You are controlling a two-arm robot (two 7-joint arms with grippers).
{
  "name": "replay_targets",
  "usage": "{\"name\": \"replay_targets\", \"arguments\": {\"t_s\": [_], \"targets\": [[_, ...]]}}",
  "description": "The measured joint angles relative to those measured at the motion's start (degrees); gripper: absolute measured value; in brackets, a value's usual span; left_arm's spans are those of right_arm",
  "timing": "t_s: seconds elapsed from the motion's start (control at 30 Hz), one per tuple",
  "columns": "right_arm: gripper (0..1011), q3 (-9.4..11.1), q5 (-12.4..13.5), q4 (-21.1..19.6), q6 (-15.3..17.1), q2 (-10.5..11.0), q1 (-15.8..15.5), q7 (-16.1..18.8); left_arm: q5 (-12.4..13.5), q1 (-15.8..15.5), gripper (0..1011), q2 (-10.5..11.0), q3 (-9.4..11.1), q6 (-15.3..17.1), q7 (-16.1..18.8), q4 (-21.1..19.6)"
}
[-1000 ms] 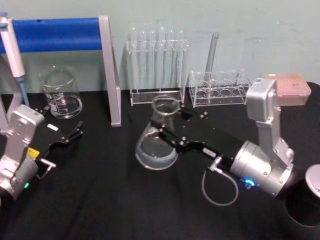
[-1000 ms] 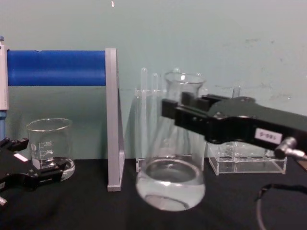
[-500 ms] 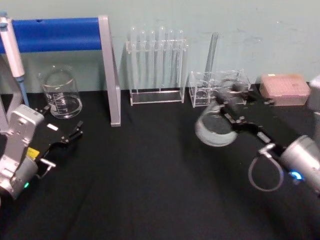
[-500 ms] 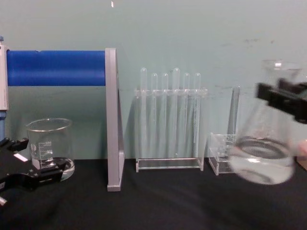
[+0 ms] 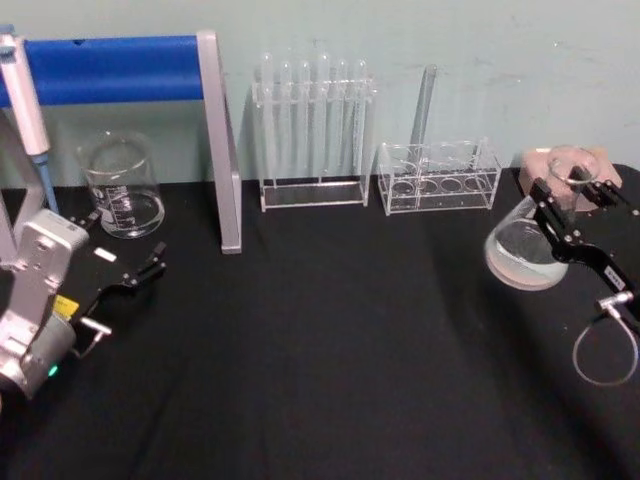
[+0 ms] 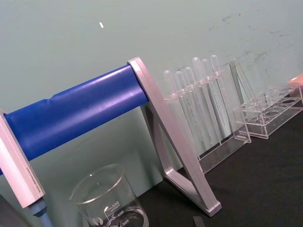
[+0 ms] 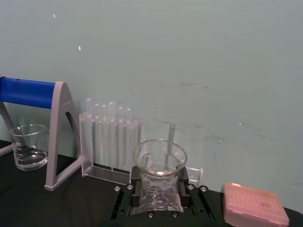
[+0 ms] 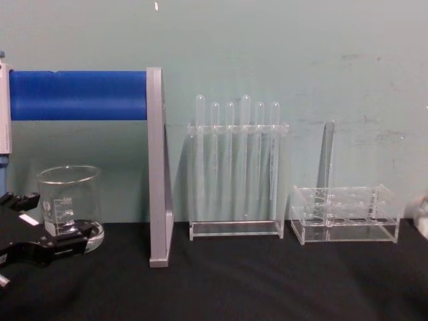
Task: Grasp the erlenmeyer flask with one hand, shake it three times, then place it back.
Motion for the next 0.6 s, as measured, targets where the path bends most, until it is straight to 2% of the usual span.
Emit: {"name": "replay_targets", "arguments": {"t_s": [0.1,0.23,0.37,0.57,0.6], "targets": [[449,0.3,-0.3,-0.1,0.3,-0.3,-0.1,0.0,0.0,0.0,1001,0.0,0.0,0.0,0.0,0.0],[449,-0.3,-0.7,0.4,0.6,-0.8,0.9,1.0,0.0,0.0,1001,0.0,0.0,0.0,0.0,0.0],[449,-2.5,-0.9,1.8,1.0,-1.3,3.1,3.5,0.0,0.0,1000,0.0,0.0,0.0,0.0,0.0],[449,-7.7,-1.1,5.0,1.3,-2.3,7.9,9.4,0.0,0.0,1001,0.0,0.0,0.0,0.0,0.0],[449,-9.2,-1.1,5.9,1.3,-2.6,9.3,11.0,0.0,0.0,1001,0.0,0.0,0.0,0.0,0.0]]}}
